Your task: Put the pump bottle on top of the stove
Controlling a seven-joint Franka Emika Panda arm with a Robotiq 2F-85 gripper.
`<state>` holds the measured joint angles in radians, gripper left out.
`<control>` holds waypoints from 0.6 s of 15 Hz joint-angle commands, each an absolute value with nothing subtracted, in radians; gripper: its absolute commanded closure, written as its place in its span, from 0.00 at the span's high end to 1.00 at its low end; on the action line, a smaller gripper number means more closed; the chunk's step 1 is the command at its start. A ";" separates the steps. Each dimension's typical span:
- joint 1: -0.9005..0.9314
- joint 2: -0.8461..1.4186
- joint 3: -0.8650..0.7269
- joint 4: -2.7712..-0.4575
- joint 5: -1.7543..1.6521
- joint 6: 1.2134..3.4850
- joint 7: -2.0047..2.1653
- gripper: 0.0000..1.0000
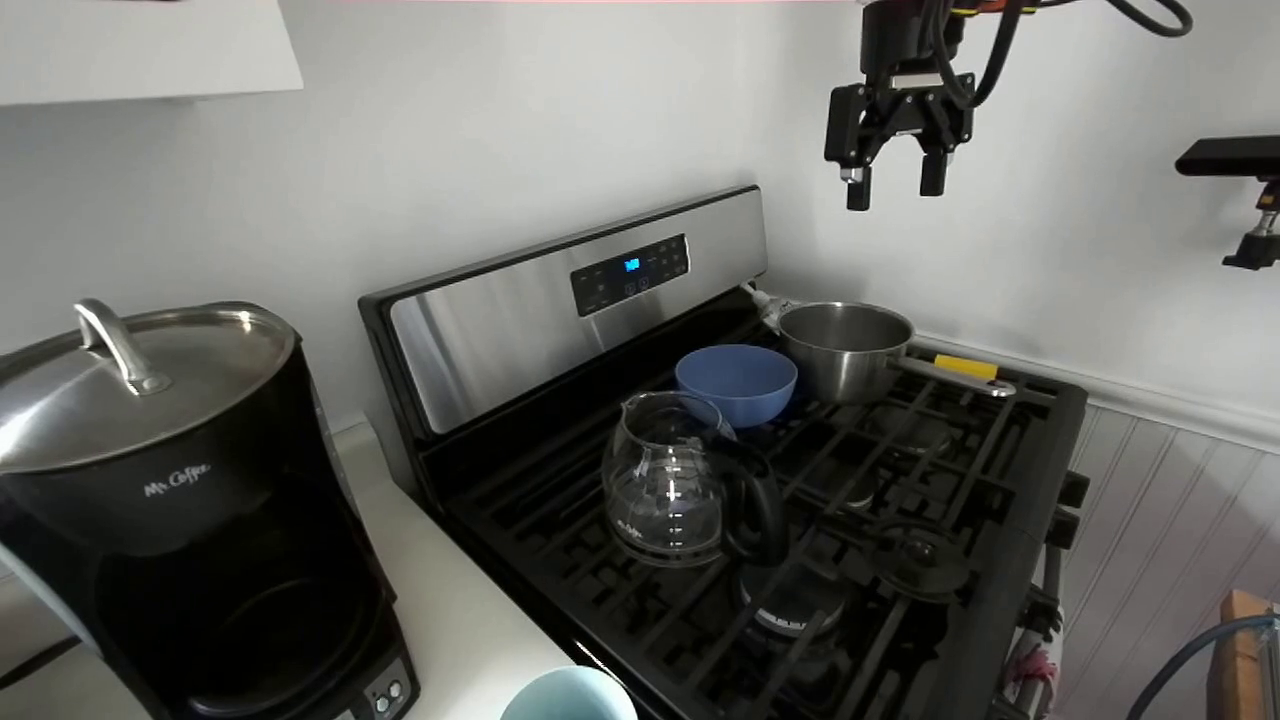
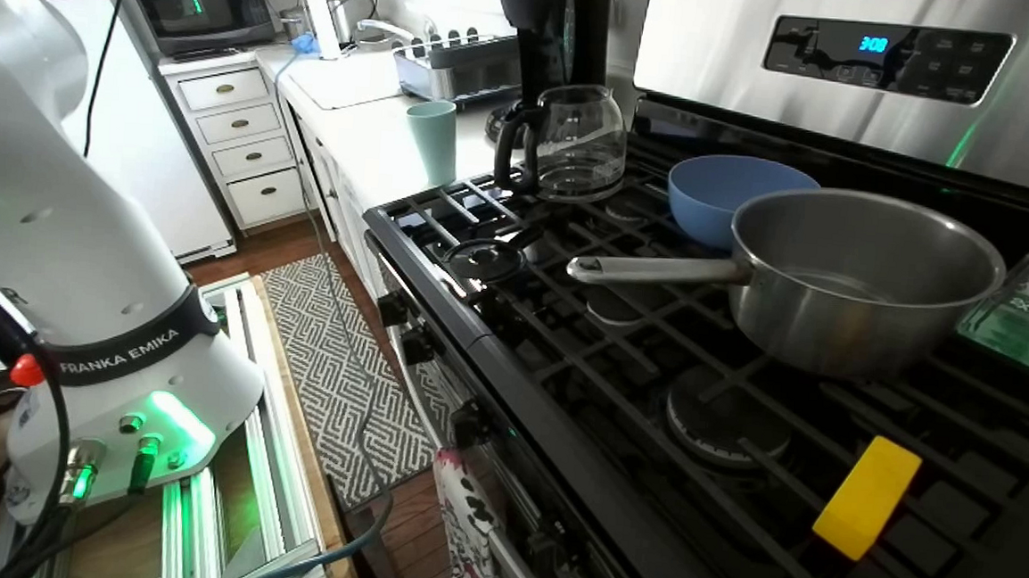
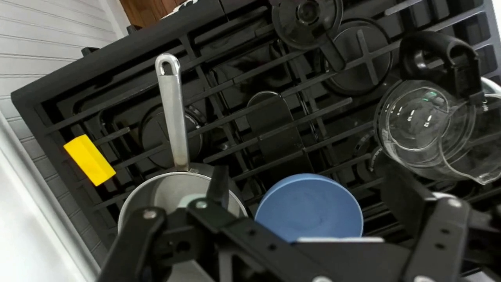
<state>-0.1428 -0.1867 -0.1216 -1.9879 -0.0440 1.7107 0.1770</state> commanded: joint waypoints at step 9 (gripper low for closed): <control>-0.254 0.305 -0.245 -1.536 -0.020 1.707 -0.057 1.00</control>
